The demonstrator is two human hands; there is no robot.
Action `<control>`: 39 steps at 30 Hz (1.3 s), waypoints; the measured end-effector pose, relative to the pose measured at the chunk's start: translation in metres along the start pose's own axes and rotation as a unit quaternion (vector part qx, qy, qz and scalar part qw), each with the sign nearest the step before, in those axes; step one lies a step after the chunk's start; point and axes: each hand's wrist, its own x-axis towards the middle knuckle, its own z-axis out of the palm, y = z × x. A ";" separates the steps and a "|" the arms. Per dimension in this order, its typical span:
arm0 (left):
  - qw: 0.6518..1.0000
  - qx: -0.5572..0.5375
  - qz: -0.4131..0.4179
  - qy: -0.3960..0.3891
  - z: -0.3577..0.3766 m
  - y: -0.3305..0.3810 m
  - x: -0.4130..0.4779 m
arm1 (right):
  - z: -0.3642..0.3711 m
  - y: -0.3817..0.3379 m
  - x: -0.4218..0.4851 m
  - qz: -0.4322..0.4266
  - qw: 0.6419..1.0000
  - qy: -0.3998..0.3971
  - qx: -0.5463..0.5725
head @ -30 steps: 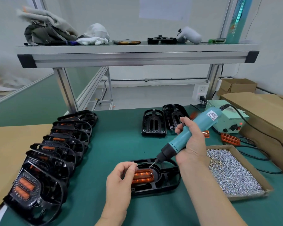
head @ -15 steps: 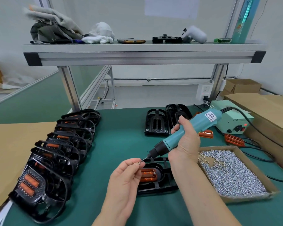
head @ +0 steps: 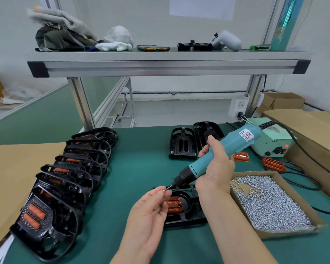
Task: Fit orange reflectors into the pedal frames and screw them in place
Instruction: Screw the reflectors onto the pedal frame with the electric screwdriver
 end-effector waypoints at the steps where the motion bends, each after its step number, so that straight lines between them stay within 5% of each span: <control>1: 1.000 0.000 0.000 -0.002 0.001 0.000 -0.001 | 0.000 0.000 0.000 0.000 1.000 0.001 0.001; 27: 1.000 -0.002 0.000 -0.003 0.003 -0.006 -0.006 | -0.002 0.001 0.002 -0.008 1.000 0.015 -0.012; 39: 0.975 0.157 0.158 0.009 0.007 -0.010 -0.011 | 0.000 0.003 0.001 -0.007 1.000 0.019 -0.013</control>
